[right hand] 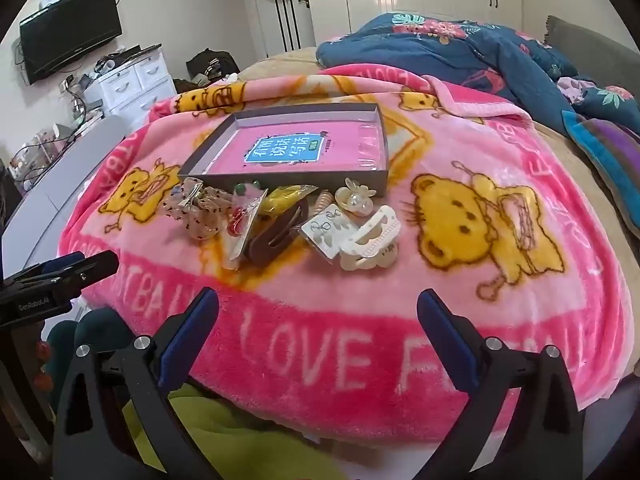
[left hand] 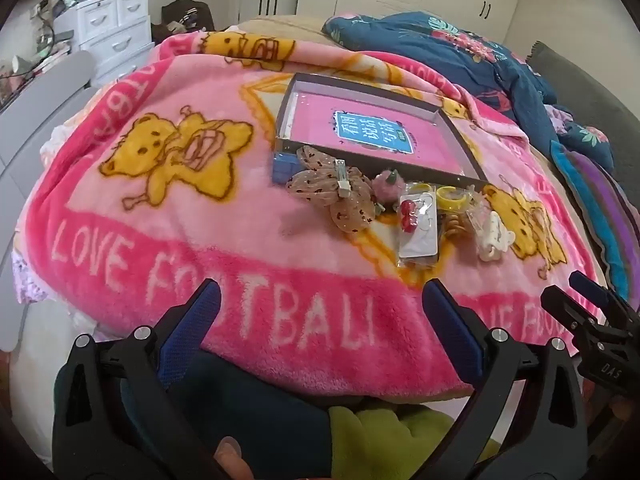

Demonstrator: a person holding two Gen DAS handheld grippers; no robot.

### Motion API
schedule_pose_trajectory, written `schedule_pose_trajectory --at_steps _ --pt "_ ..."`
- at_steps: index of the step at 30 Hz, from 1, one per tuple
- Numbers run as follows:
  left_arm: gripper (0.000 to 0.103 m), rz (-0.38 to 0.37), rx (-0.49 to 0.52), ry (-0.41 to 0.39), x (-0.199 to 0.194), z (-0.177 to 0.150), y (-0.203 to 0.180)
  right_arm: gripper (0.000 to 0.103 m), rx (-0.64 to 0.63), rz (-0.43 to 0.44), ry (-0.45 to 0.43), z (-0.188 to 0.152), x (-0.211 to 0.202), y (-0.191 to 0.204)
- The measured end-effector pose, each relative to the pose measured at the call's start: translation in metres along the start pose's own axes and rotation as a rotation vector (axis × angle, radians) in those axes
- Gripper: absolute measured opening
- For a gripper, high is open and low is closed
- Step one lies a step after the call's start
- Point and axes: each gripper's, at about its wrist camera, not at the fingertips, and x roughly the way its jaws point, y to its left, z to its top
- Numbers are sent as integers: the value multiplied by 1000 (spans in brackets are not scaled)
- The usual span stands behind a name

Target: Organize jewelry

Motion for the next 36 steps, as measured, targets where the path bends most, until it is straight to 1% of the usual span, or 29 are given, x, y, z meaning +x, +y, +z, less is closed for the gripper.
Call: schedule_pose_trajectory --at_steps 2,3,4,8,9,12,14,16,36 --pt "95 -1 -4 0 -1 0 -1 99 -7 -2 6 0 2 0" --pt "95 2 -4 -1 -1 0 -1 99 -32 -1 -25 0 -5 6" --pt "95 5 -4 -1 -2 0 -2 99 -32 4 -30 -1 -7 7" --pt "95 9 -14 0 -3 0 -4 99 -22 17 -25 -2 -9 6" --pt "95 7 5 -2 -8 -3 -14 99 -25 14 -26 -3 -9 7" --pt "95 16 3 -5 -10 -3 -21 99 -28 18 -22 -3 -9 11" --pt "95 2 9 -3 -8 -2 -18 99 -26 22 -21 -2 -10 11" --pt "95 -19 9 -5 -11 0 -7 99 -24 25 -20 -2 -11 11" --pt "95 -17 14 -11 -12 0 -7 99 -24 54 -22 0 -15 13"
